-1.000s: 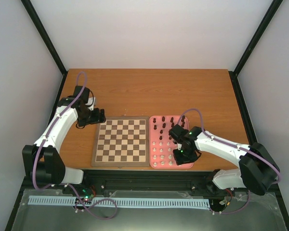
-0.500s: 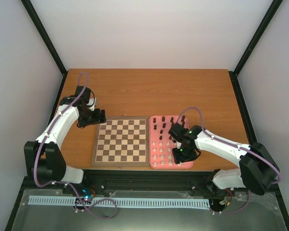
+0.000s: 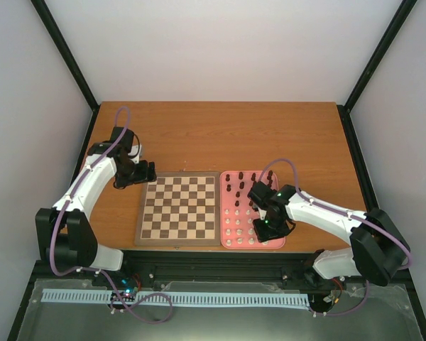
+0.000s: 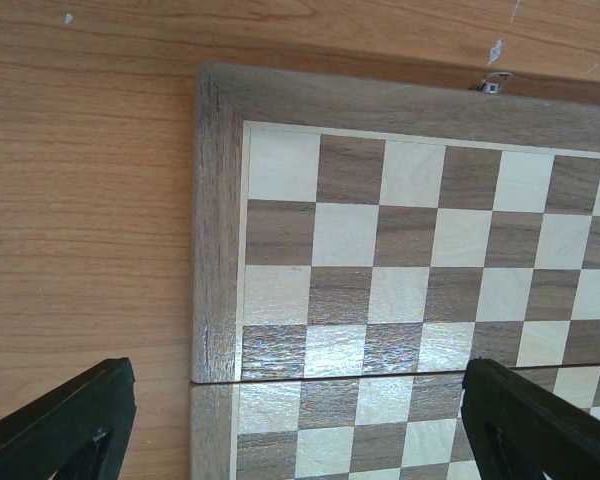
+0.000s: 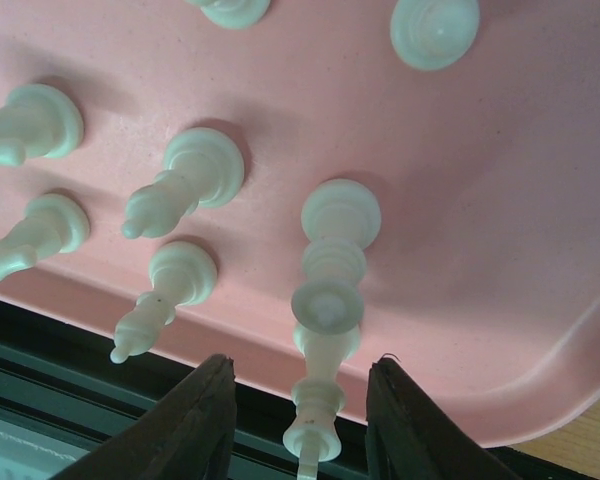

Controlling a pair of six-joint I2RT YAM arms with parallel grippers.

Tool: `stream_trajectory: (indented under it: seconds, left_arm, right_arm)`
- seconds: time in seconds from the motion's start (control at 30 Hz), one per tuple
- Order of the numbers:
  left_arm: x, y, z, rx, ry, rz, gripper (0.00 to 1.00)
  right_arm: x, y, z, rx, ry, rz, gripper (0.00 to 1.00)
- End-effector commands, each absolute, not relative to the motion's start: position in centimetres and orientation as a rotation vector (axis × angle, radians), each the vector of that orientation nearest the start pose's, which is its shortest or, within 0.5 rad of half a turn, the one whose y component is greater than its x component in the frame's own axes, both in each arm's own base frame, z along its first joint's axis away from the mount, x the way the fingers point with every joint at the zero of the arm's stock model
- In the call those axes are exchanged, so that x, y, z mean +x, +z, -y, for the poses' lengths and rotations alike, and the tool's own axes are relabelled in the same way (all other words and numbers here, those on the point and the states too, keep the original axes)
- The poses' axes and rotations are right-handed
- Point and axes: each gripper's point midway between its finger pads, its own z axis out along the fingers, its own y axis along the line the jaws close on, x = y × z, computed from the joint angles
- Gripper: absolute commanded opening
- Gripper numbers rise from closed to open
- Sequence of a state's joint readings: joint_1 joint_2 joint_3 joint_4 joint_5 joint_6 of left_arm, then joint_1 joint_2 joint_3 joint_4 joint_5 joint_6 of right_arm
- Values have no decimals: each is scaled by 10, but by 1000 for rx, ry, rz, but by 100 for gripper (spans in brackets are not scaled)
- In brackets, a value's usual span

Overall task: Set up the chess pieces on the board
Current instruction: Pick up the chess piece from the storage box.

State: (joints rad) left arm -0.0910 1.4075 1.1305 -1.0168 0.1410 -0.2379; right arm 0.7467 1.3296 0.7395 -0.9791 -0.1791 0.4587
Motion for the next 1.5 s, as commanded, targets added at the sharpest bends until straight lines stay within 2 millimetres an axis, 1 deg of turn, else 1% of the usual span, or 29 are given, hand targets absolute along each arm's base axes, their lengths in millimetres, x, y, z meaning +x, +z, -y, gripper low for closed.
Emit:
stream_trajectory:
  seconds: [0.0, 0.3, 0.4, 0.6, 0.67, 0.9, 0.97, 1.07, 1.23, 1.3, 1.37, 1.47]
  left_arm:
    - [302, 135, 53, -143, -266, -2846, 100]
    - [303, 134, 54, -144, -270, -2851, 100]
    - [303, 133, 54, -145, -270, -2853, 100]
    - [303, 134, 54, -144, -268, -2850, 100]
    - [303, 134, 54, -143, -267, -2850, 100]
    - [302, 134, 53, -145, -261, -2849, 100]
    - [302, 135, 53, -144, -263, -2848, 100]
    - [301, 137, 53, -144, -264, -2847, 100]
    - [301, 141, 54, -146, -272, -2837, 100]
    - [300, 141, 54, -148, -273, -2836, 100]
    - [300, 142, 54, -148, -270, -2837, 100]
    - [300, 141, 52, -155, -260, -2839, 100]
  right_arm:
    - [118, 40, -153, -454, 250, -3215, 35]
    - [114, 38, -147, -430, 226, -3225, 34]
    - [115, 37, -146, -430, 211, -3228, 28]
    - [118, 37, -147, -436, 197, -3222, 27]
    - [120, 38, -146, -441, 184, -3220, 23]
    - [119, 42, -142, -443, 145, -3223, 4]
    - [120, 46, -142, -448, 145, -3217, 3]
    - [122, 62, -142, -469, 138, -3209, 3]
    - [138, 118, -146, -478, 149, -3114, 3]
    - [142, 135, -148, -480, 151, -3092, 3]
    - [147, 145, -152, -481, 158, -3083, 3]
    - [158, 155, -163, -484, 185, -3057, 3]
